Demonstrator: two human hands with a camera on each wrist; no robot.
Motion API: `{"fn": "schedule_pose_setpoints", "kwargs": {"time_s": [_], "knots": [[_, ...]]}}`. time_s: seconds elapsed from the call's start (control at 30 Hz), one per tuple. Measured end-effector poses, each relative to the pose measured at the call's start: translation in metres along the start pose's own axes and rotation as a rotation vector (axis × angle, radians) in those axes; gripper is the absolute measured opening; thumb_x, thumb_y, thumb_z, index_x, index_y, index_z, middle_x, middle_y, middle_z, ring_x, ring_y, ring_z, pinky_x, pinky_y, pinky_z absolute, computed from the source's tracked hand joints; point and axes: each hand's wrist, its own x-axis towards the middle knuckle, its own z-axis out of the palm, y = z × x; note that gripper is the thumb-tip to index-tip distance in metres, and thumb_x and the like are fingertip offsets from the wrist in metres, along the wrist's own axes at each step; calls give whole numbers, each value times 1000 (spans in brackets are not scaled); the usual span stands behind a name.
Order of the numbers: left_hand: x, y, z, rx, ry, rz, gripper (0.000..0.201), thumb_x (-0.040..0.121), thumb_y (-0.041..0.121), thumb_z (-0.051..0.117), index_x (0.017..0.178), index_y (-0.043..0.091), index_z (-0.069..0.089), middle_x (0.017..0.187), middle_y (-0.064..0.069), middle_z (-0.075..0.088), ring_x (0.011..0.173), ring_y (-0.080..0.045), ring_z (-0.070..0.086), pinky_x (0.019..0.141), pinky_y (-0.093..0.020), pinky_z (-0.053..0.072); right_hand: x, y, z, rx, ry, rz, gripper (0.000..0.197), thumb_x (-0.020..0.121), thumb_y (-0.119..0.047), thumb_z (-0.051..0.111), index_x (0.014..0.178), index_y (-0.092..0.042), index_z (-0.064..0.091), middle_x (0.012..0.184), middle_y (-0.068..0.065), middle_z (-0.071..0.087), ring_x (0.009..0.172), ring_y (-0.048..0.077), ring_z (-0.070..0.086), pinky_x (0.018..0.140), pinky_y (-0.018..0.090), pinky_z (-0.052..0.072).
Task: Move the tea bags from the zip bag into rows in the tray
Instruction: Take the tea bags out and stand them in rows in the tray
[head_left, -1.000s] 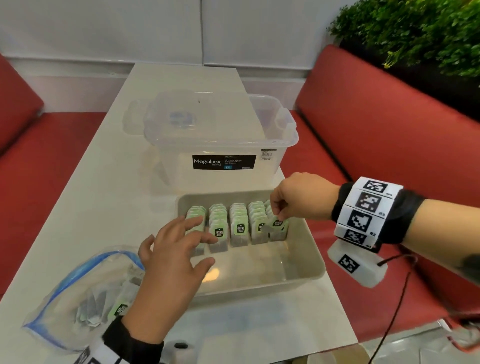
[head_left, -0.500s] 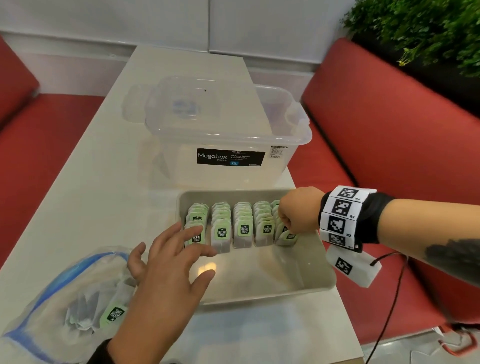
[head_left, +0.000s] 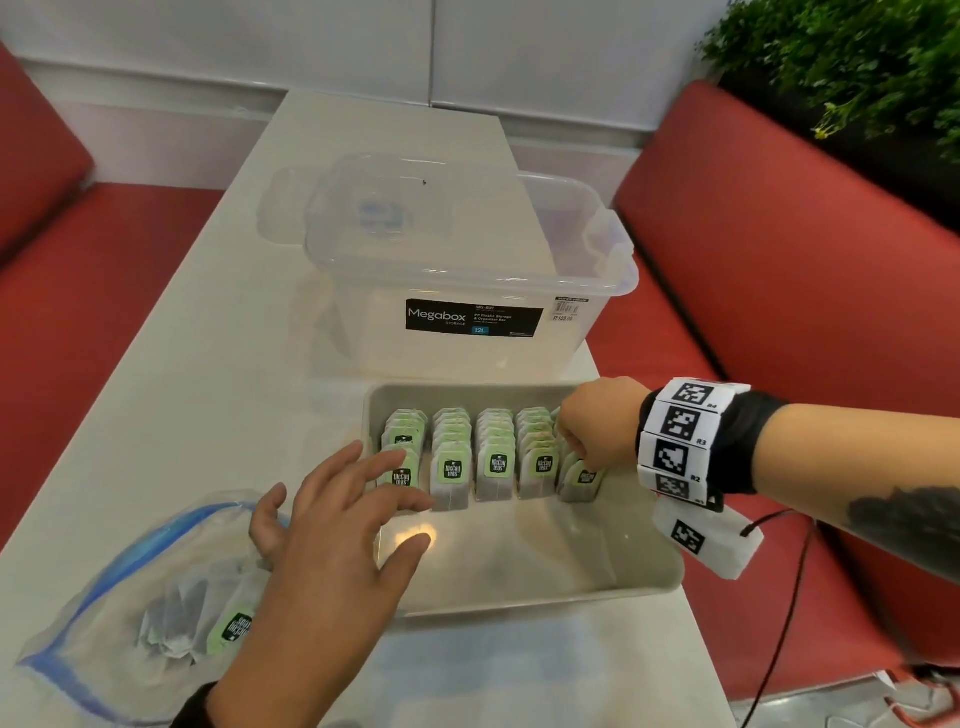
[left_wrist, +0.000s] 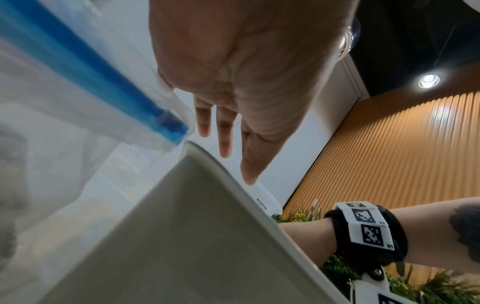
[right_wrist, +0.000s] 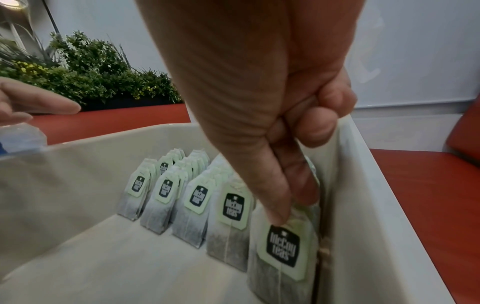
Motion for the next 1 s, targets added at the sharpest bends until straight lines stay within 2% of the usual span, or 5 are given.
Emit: {"fn": "schedule_pose_setpoints", "kwargs": {"time_s": [0.23,0.4,0.7,0.9,1.0], "knots": [[-9,-21,-43,6,221,-111,22,71,18,53,73,39,55,117,28,49,123,6,30,91,-25,12,-33,-1,-20,146,220,3,13,80,-32,64,89,-23,62,88,-4,63,80,17,58,59,24,41],[-40,-50,-73,124,273,-305,33,67,17,58,55,47,50,120,17,52,129,-17,34,91,-38,21,-69,-43,-51,368,413,-106,15,79,-43,66,80,-31,56,71,-13,55,71,12,53,58,26,39],[-87,-71,-65,176,78,-526,57,72,12,70,125,26,57,133,-4,49,117,-29,45,90,-36,41,-86,-186,-67,729,542,-483,13,87,-26,57,96,-25,66,92,-3,69,89,18,61,76,29,46],[-93,-64,-62,143,78,-477,73,71,5,69,137,23,44,138,1,39,121,-23,37,90,-27,37,-52,-248,-62,492,357,-578,36,94,0,40,127,-3,55,125,18,55,117,29,51,91,30,35],[-94,-63,-63,126,101,-451,69,73,5,68,135,25,46,137,1,41,118,-23,39,89,-25,35,-48,-261,-62,321,394,-593,32,93,-5,42,121,-5,58,119,16,55,108,32,56,79,35,39]]}}
